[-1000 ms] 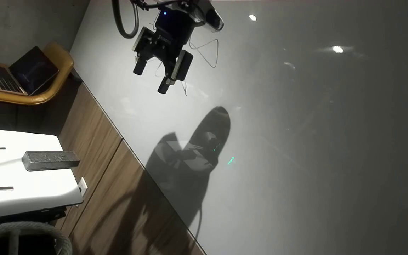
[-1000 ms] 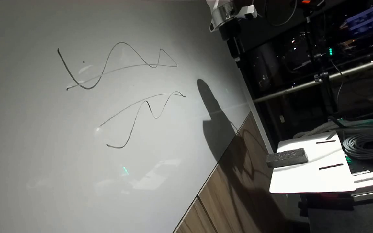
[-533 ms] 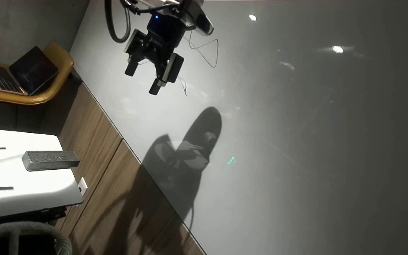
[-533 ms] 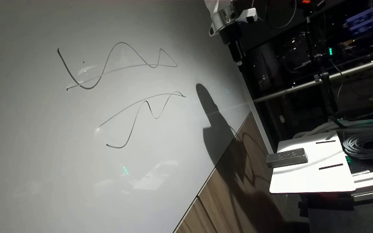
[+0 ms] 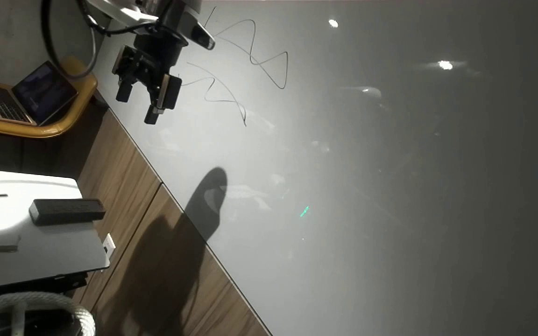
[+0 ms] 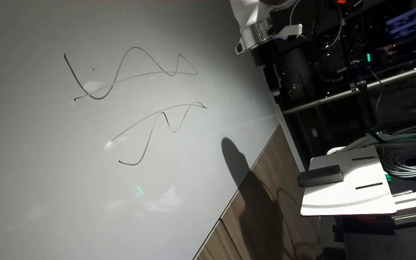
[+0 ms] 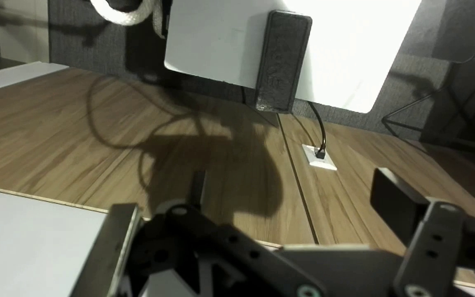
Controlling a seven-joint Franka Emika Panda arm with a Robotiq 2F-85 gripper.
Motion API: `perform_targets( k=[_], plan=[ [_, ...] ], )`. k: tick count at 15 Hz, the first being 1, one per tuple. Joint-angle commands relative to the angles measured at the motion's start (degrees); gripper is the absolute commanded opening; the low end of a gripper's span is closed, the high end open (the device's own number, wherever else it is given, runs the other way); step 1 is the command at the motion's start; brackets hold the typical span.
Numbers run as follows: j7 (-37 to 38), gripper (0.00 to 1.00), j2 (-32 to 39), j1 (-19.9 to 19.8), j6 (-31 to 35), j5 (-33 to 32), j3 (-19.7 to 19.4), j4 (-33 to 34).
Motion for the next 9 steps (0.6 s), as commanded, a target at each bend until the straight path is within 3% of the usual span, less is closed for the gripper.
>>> perform_targets(
  k=[1,5,6,9],
  plan=[
    [8.7,1.00,-1.9,-1.3,8.2,-0.8,2.5,-7.0],
    [16.4,1.00,-1.8,-3.0,11.6,-2.0,4.5,-12.5],
    [17.3,1.00,1.0,-3.2,11.1,-2.1,4.9,-10.0],
    [17.8,1.00,2.9,-3.1,12.4,-2.0,4.8,-11.2]
  ],
)
